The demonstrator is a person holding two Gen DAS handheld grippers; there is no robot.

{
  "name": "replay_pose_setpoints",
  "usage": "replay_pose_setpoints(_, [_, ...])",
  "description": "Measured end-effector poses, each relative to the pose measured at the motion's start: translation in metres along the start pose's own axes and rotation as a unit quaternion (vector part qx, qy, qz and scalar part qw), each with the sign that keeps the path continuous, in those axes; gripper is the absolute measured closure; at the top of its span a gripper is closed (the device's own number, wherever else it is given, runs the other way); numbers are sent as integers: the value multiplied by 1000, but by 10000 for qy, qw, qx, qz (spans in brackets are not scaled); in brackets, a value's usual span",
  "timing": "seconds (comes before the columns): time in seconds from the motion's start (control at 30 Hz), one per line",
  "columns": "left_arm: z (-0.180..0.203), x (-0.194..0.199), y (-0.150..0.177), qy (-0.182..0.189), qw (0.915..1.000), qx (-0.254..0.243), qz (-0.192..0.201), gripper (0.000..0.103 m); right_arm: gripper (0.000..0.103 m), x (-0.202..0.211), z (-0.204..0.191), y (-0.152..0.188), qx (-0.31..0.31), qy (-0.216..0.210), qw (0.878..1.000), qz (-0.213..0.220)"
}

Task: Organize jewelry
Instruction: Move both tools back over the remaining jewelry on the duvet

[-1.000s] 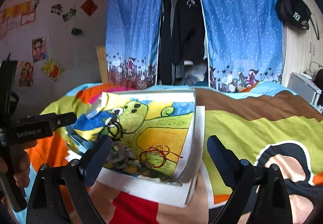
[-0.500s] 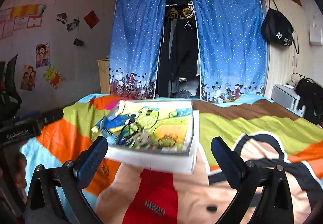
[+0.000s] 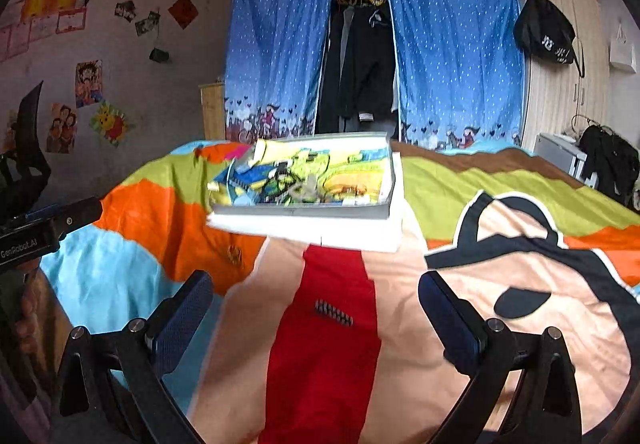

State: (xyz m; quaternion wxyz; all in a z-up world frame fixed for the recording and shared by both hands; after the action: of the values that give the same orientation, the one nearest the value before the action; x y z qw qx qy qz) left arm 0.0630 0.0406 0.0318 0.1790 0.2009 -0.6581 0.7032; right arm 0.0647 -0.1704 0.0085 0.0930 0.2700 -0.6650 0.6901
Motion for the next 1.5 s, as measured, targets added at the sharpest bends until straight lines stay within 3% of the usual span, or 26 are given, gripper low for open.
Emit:
replay_pose_setpoints(0.4, [-4,-41,40,-79,9954,-287,-913,2,0,-26,5,38,-208,70,9969,-752])
replay_pose_setpoints(0.67, [-6,-55,49,-197,9930,-357,-1104,2,0,-47,14,52,-462,139,9924,-1128])
replay_pose_setpoints(1.2, [-13,-78,49,-166,9920,-254,-1228,2,0,-70,19,61,-513,189,9887,-1395])
replay_pose_setpoints(1.5, [-11,-101,38,264,9934,-346,-1064,2,0,-82,35,59,-726,8,9890,-1290])
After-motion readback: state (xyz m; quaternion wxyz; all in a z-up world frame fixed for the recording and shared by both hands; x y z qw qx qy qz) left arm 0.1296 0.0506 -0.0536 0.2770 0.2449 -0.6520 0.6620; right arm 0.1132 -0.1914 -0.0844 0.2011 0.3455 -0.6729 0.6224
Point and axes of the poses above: each gripper's, at about its wrist camera, not at the fingertips, and x roughly against the way its jaws point, z to its right, y to its underside, the point moved 1 cm from there along -x, roughly the way its jaws point, and after that the axes turned 5 degrees about -y, right-handed, at the moved point
